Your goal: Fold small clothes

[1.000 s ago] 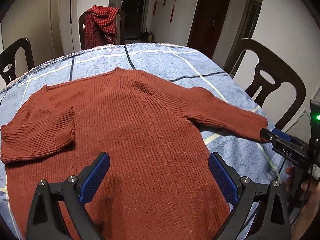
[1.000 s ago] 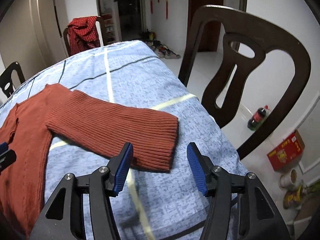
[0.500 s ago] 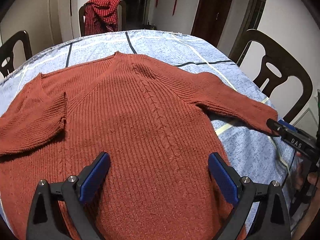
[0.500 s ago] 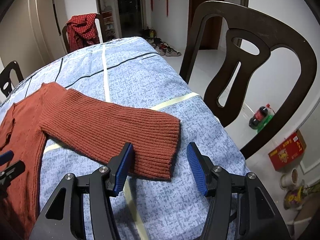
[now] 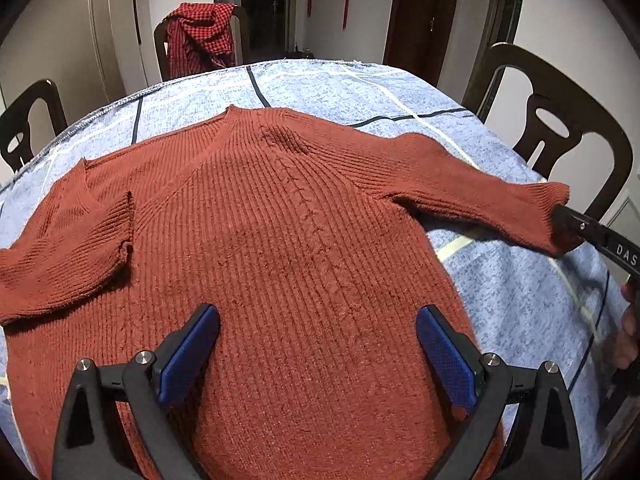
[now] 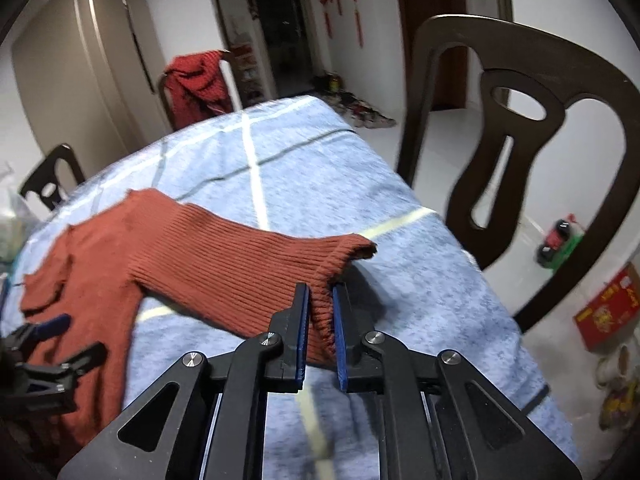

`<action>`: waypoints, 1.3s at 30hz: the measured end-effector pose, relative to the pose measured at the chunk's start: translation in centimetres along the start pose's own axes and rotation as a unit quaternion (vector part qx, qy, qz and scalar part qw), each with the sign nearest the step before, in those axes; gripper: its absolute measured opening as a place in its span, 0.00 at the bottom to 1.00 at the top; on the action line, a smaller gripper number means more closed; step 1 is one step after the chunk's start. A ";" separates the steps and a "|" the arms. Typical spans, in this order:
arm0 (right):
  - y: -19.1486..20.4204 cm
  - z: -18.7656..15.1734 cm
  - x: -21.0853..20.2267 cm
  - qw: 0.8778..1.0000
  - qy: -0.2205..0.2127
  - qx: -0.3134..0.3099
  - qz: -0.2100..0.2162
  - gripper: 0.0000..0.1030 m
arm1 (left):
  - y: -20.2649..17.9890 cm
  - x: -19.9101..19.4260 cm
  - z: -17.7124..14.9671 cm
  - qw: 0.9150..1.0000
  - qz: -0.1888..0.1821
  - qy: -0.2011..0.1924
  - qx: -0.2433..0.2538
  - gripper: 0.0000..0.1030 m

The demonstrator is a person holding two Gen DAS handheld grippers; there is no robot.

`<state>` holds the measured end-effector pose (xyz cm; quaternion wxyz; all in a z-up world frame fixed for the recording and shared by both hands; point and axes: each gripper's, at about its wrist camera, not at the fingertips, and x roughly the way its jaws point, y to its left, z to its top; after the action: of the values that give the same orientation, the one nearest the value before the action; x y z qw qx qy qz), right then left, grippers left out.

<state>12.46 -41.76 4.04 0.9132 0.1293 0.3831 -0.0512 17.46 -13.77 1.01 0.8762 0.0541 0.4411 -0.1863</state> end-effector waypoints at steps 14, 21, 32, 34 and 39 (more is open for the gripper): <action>1.8 -0.7 1.2 0.987 0.053 0.006 0.153 0.11 | -1.4 -1.2 1.4 0.998 -0.063 -0.006 -0.014 0.97; -0.2 -2.1 -1.6 0.994 0.026 0.000 0.109 0.17 | -4.6 -1.5 3.0 0.996 -0.088 -0.018 0.018 0.97; -3.5 -3.3 -5.8 1.000 -0.020 -0.001 0.013 0.41 | -13.1 0.1 4.9 0.985 -0.117 -0.026 0.126 0.97; -3.9 -3.4 -6.4 1.000 -0.028 -0.003 -0.005 0.41 | -14.3 0.9 5.0 0.982 -0.123 -0.014 0.140 0.97; -5.4 -3.5 -7.3 0.999 -0.040 0.016 -0.024 0.41 | -16.8 2.3 4.7 0.977 -0.137 0.004 0.163 0.97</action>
<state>3.90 -45.99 5.82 0.9242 0.1331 0.3479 -0.0844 16.00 -31.14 3.18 0.8202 0.1360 0.4114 -0.3735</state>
